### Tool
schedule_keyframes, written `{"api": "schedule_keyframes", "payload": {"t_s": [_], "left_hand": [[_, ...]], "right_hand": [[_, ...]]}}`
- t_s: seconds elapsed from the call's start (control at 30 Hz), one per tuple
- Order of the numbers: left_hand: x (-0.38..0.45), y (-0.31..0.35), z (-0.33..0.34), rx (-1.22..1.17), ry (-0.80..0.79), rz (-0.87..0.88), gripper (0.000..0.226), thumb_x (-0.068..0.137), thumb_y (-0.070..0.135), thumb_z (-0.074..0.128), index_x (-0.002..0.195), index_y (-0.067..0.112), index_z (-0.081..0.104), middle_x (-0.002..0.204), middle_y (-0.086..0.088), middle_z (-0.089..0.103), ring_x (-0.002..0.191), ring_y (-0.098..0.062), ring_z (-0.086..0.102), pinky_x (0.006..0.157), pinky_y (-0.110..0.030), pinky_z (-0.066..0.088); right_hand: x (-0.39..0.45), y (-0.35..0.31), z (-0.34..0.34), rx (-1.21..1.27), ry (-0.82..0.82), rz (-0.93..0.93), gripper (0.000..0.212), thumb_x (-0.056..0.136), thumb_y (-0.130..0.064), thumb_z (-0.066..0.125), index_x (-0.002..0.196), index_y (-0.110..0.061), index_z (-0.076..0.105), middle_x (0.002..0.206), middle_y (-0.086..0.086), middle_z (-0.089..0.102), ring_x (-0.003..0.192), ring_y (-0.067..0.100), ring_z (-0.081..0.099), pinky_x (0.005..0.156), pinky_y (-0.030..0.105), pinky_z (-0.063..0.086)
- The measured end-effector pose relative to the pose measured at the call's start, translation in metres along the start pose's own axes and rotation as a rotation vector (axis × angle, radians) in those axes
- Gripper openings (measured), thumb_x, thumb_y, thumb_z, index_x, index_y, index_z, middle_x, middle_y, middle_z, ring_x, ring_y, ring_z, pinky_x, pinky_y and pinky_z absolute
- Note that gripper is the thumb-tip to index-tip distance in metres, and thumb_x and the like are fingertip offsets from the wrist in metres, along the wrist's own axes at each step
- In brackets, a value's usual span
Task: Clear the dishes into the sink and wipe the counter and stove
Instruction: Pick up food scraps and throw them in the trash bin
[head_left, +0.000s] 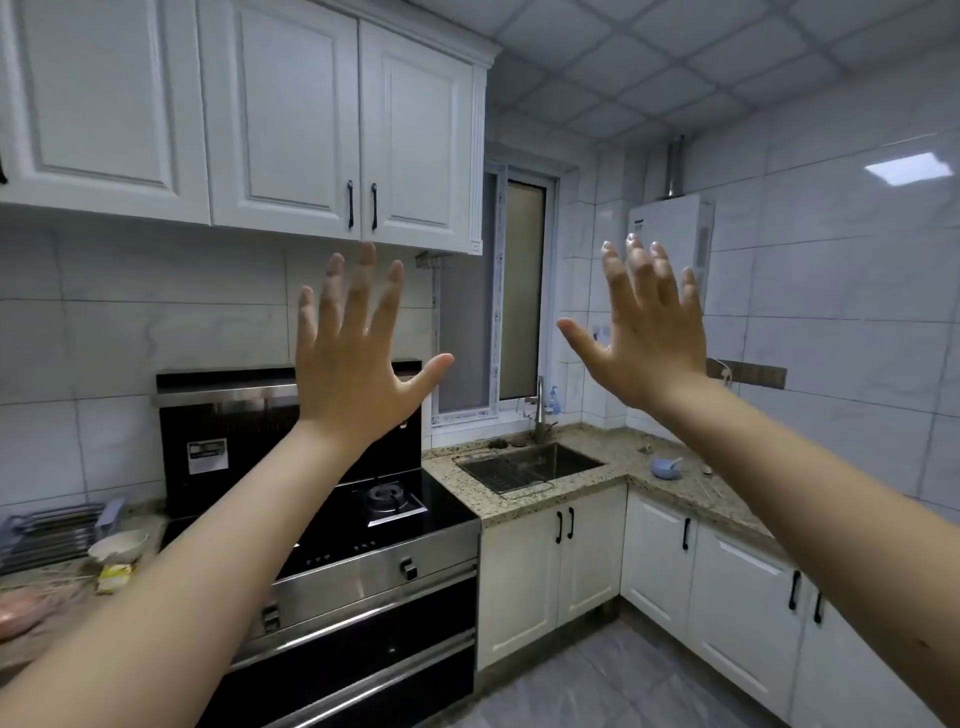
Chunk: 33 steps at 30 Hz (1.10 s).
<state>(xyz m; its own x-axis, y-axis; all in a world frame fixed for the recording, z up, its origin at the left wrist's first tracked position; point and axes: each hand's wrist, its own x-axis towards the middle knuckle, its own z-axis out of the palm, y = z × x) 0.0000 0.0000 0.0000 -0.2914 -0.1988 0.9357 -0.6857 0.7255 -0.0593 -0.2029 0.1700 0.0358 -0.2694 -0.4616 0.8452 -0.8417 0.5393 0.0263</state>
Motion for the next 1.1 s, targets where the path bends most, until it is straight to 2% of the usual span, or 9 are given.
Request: {"api": "schedule_keyframes", "payload": {"t_s": [0.17, 0.3, 0.43, 0.67, 0.9, 1.1], "left_hand": [[0.001, 0.008, 0.028, 0.017, -0.011, 0.010, 0.093, 0.076, 0.077, 0.028, 0.149, 0.020, 0.020, 0.158, -0.009, 0.011, 0.144, -0.032, 0.013, 0.113, -0.058, 0.017], [0.003, 0.021, 0.059, 0.032, -0.020, 0.039, 0.091, 0.076, 0.076, 0.029, 0.147, 0.018, 0.025, 0.157, -0.009, 0.015, 0.143, -0.031, 0.017, 0.113, -0.056, 0.018], [0.017, 0.044, 0.100, 0.064, -0.079, 0.064, 0.090, 0.076, 0.075, 0.026, 0.145, 0.017, 0.028, 0.156, -0.010, 0.018, 0.142, -0.032, 0.021, 0.111, -0.057, 0.023], [0.067, 0.105, 0.179, 0.048, -0.105, 0.066, 0.090, 0.077, 0.075, 0.027, 0.146, 0.017, 0.026, 0.157, -0.009, 0.016, 0.143, -0.031, 0.019, 0.111, -0.058, 0.022], [0.095, 0.178, 0.258, -0.025, -0.131, 0.083, 0.088, 0.079, 0.074, 0.026, 0.146, 0.017, 0.027, 0.156, -0.010, 0.017, 0.143, -0.031, 0.020, 0.112, -0.056, 0.024], [0.102, 0.231, 0.316, -0.104, -0.172, 0.093, 0.088, 0.079, 0.073, 0.022, 0.147, 0.019, 0.026, 0.157, -0.008, 0.016, 0.144, -0.029, 0.017, 0.113, -0.052, 0.020]], "right_hand": [[0.004, 0.012, 0.028, -0.056, 0.020, -0.015, 0.094, 0.074, -0.074, 0.011, 0.148, -0.016, 0.015, 0.155, 0.011, 0.016, 0.145, 0.031, 0.012, 0.116, 0.052, 0.011], [0.012, 0.028, 0.056, -0.026, 0.003, -0.021, 0.086, 0.079, -0.069, 0.023, 0.147, -0.016, 0.019, 0.154, 0.011, 0.019, 0.144, 0.030, 0.014, 0.117, 0.051, 0.012], [0.028, 0.058, 0.088, -0.012, -0.004, -0.010, 0.084, 0.080, -0.068, 0.026, 0.147, -0.017, 0.020, 0.154, 0.011, 0.020, 0.144, 0.030, 0.016, 0.117, 0.051, 0.013], [0.061, 0.141, 0.140, -0.006, -0.041, 0.017, 0.078, 0.087, -0.062, 0.038, 0.147, -0.016, 0.019, 0.154, 0.011, 0.021, 0.144, 0.030, 0.017, 0.117, 0.047, 0.011], [0.087, 0.231, 0.182, -0.053, -0.078, 0.069, 0.078, 0.087, -0.063, 0.035, 0.147, -0.016, 0.018, 0.154, 0.011, 0.023, 0.144, 0.028, 0.017, 0.118, 0.046, 0.013], [0.087, 0.298, 0.213, -0.104, -0.112, 0.125, 0.078, 0.088, -0.064, 0.034, 0.147, -0.016, 0.018, 0.154, 0.010, 0.022, 0.144, 0.027, 0.018, 0.118, 0.045, 0.013]]}}
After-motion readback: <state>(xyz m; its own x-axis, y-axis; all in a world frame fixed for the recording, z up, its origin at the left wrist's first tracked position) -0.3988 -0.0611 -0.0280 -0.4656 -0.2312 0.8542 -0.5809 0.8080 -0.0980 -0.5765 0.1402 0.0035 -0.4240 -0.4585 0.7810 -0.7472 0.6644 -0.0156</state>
